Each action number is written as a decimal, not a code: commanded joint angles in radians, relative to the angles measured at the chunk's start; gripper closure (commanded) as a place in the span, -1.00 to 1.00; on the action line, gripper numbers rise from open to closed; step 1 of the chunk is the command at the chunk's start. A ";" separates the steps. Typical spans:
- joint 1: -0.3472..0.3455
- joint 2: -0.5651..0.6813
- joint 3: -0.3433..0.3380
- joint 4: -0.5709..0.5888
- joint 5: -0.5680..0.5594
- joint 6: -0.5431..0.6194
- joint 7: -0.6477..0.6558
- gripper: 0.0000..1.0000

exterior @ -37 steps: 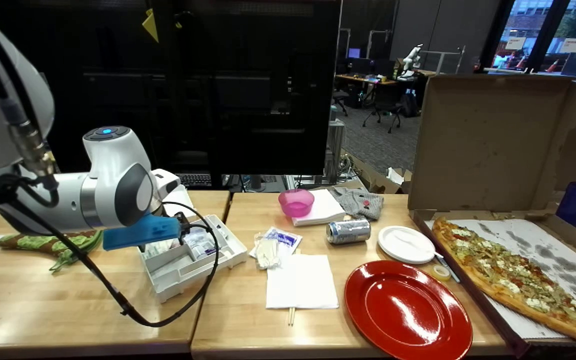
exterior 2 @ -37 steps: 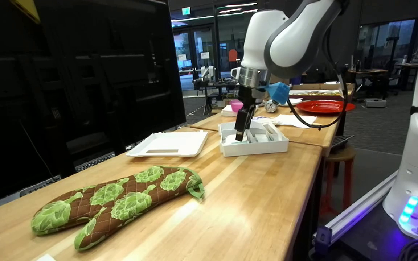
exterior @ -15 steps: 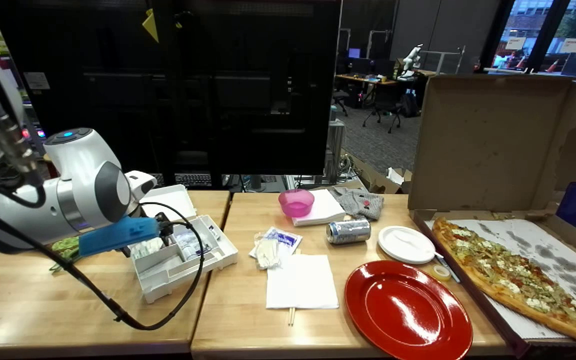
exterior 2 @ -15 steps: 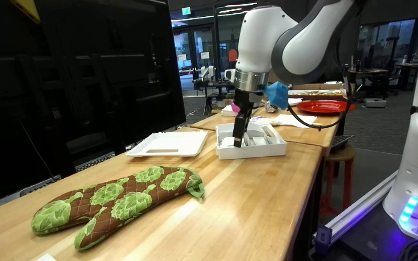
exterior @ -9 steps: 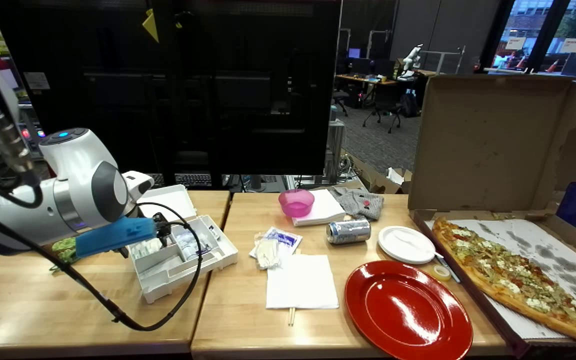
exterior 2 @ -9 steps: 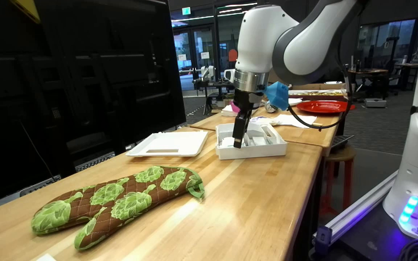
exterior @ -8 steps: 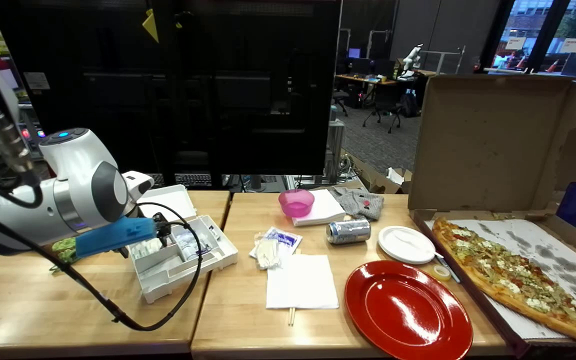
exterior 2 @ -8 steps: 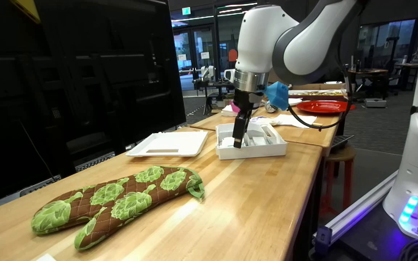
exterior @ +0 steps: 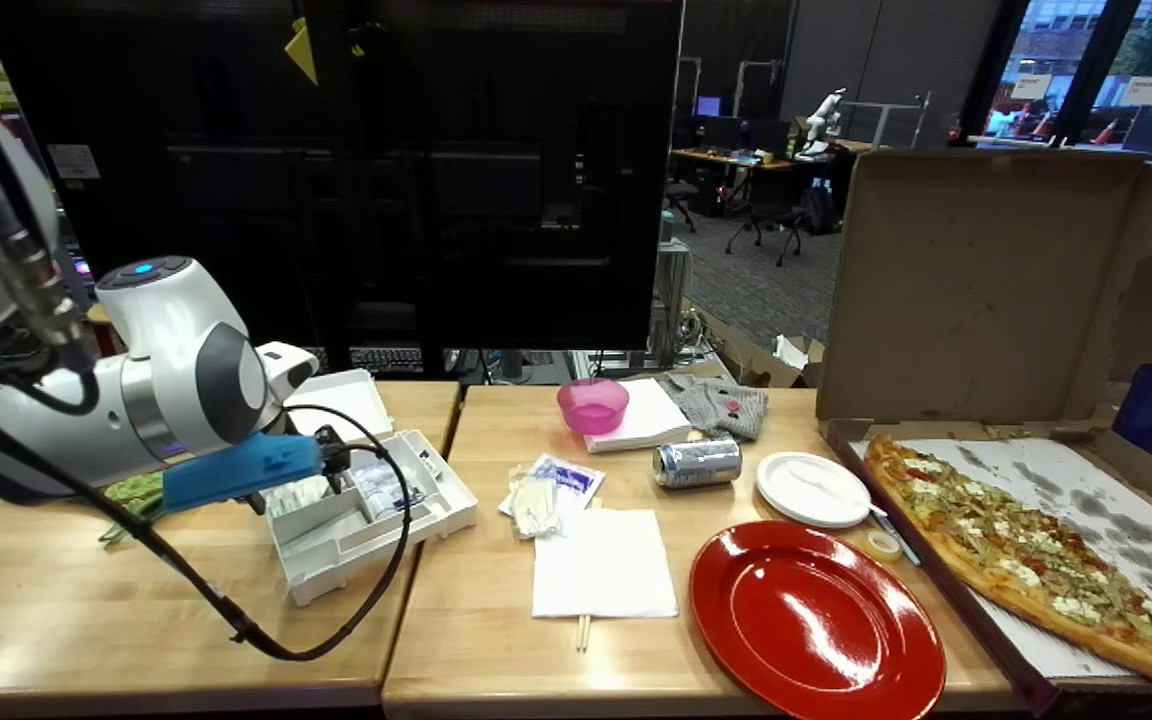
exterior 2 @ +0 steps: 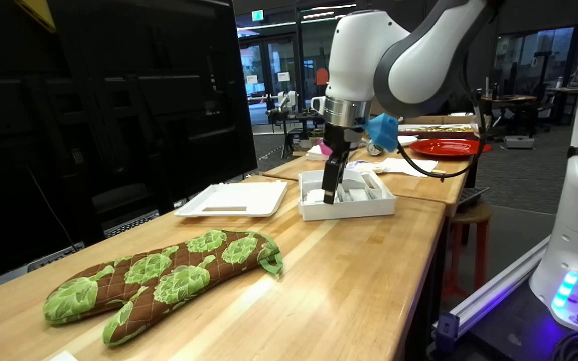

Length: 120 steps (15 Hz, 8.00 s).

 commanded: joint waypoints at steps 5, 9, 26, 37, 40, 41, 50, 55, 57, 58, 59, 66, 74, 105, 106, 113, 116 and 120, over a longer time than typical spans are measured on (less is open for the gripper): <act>-0.001 -0.004 0.023 0.012 -0.015 -0.018 0.014 -1.00; -0.003 0.003 0.045 0.020 -0.026 -0.022 0.024 -1.00; -0.016 0.036 0.020 0.037 -0.015 -0.016 -0.004 -1.00; -0.014 0.047 -0.002 0.043 -0.003 -0.005 -0.020 0.50; -0.016 0.044 -0.002 0.043 -0.009 -0.006 -0.015 0.92; -0.017 0.044 -0.001 0.043 -0.010 -0.006 -0.014 1.00; -0.011 0.012 0.004 0.030 -0.008 -0.005 -0.007 0.10; -0.005 0.006 0.003 0.029 -0.002 -0.008 -0.012 -0.57; -0.002 0.000 -0.001 0.030 0.003 -0.010 -0.018 -0.86; 0.000 -0.002 -0.004 0.032 0.008 -0.011 -0.023 -0.97; 0.003 -0.004 -0.010 0.034 0.016 -0.011 -0.032 -1.00; 0.015 -0.018 -0.067 0.052 0.094 -0.009 -0.119 -1.00; 0.015 0.010 -0.146 0.064 0.178 -0.001 -0.231 -1.00; 0.027 0.114 -0.194 0.091 0.324 -0.008 -0.403 -1.00; 0.025 0.116 -0.193 0.095 0.323 -0.010 -0.401 -1.00; -0.001 0.153 -0.171 0.122 0.273 -0.013 -0.354 -1.00; -0.009 0.162 -0.164 0.128 0.256 -0.017 -0.340 -1.00; -0.018 0.161 -0.158 0.133 0.231 -0.024 -0.324 -0.41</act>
